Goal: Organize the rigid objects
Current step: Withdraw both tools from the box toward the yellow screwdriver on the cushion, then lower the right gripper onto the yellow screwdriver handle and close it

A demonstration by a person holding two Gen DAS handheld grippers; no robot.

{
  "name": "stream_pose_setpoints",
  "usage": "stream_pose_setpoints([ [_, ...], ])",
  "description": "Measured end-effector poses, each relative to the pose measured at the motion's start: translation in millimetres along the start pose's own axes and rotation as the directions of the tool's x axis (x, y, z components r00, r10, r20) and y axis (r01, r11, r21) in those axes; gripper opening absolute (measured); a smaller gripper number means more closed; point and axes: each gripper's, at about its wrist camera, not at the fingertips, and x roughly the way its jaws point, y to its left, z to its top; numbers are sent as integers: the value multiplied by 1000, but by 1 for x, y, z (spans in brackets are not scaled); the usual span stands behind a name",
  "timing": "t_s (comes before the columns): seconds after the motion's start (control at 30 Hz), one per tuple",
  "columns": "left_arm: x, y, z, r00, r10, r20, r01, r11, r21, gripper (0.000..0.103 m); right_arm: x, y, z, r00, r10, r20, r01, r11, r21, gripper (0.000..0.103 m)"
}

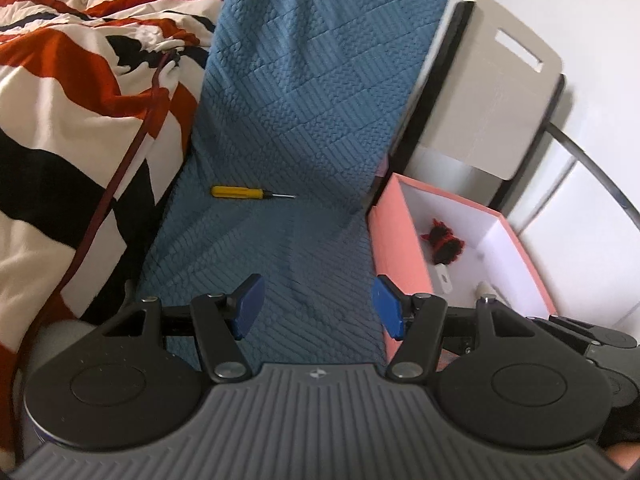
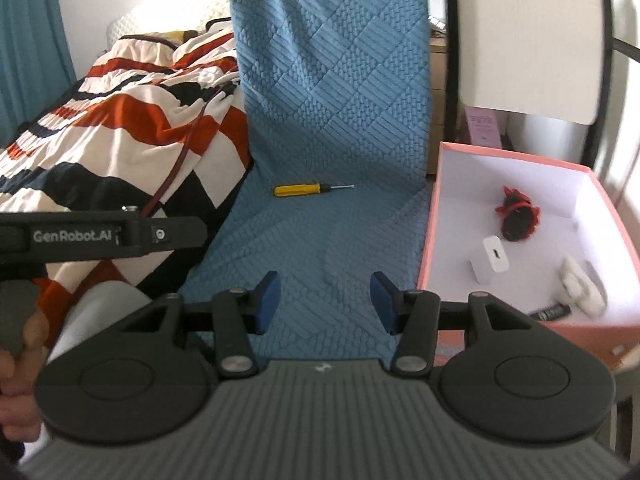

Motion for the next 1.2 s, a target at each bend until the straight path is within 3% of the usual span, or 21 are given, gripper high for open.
stream_pose_setpoints([
  [0.5,101,62,20,996,86,30,-84,995,-58,66,129,4,27,997,59,-43,-62,995,-83,52],
  [0.67,139,84,17,992,125,0,-125,989,-84,66,154,-8,44,995,84,-47,-87,994,-65,52],
  [0.9,195,106,20,991,126,-50,-131,986,-106,66,204,2,73,991,125,-53,-130,984,-119,52],
  [0.97,206,111,24,990,128,-64,-134,985,-104,66,221,7,83,987,146,-67,-155,977,-146,55],
  [1.03,218,116,28,988,137,-76,-143,986,-82,66,240,8,92,984,164,-70,-174,971,-167,65],
  [1.2,244,128,33,978,147,-145,-159,985,-72,66,292,6,107,978,174,-114,-195,960,-200,66],
])
